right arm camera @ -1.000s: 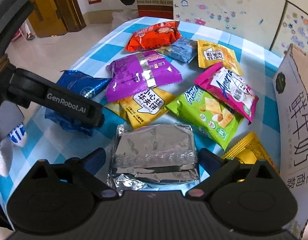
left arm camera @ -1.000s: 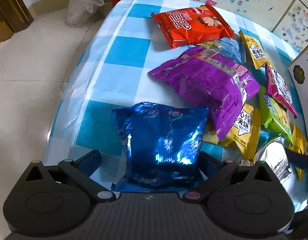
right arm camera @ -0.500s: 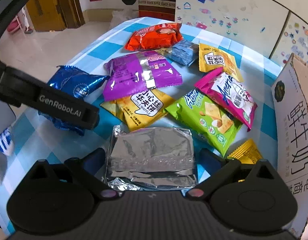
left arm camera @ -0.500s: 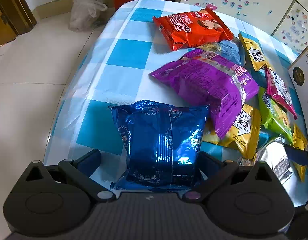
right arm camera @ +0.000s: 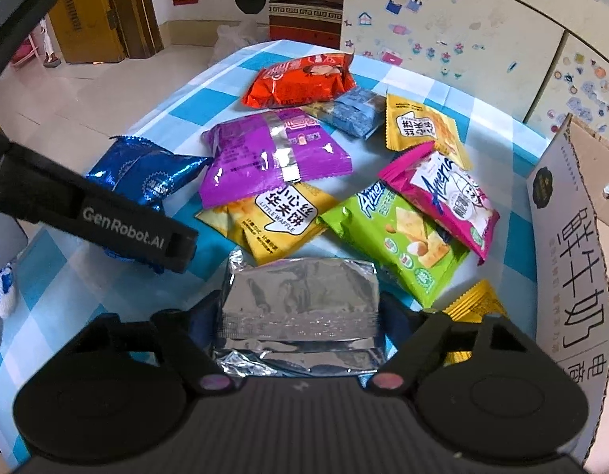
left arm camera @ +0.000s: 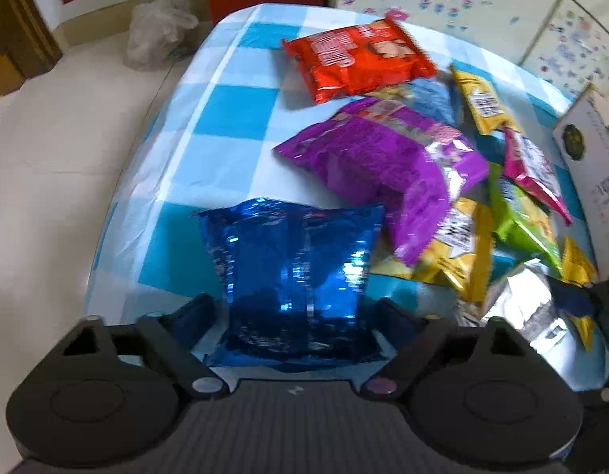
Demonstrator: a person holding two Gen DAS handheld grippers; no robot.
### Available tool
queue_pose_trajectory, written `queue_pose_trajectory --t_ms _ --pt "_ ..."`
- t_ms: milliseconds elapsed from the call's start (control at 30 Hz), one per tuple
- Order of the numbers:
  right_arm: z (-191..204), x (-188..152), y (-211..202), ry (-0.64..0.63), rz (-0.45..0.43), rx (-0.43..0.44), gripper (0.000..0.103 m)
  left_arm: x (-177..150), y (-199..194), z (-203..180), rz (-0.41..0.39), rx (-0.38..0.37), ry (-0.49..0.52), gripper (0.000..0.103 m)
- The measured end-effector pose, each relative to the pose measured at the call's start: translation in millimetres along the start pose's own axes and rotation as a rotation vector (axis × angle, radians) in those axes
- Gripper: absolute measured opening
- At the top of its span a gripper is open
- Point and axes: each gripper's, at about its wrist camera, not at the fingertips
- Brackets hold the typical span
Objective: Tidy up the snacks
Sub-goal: 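Close left tool on blue foil bag while right tool closes on silver foil bag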
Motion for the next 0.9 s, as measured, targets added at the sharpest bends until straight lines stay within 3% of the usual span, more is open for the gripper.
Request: queue_pose_trajectory --t_ms 100,900 --pt "-3 2 -2 0.028 0.003 0.013 0.078 -1 -5 -4 -0.008 -0.001 0.017 0.077" --pt "-10 18 -46 0.084 -0.086 0.003 0.078 4 -52 -6 -0.128 0.033 0.015 0.076"
Point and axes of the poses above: each gripper's, at about its wrist camera, not at the fingertips, and y roughly the way its jaws point, z to its left, x to its top, and after that the axes turned 5 degrees about x, right-handed
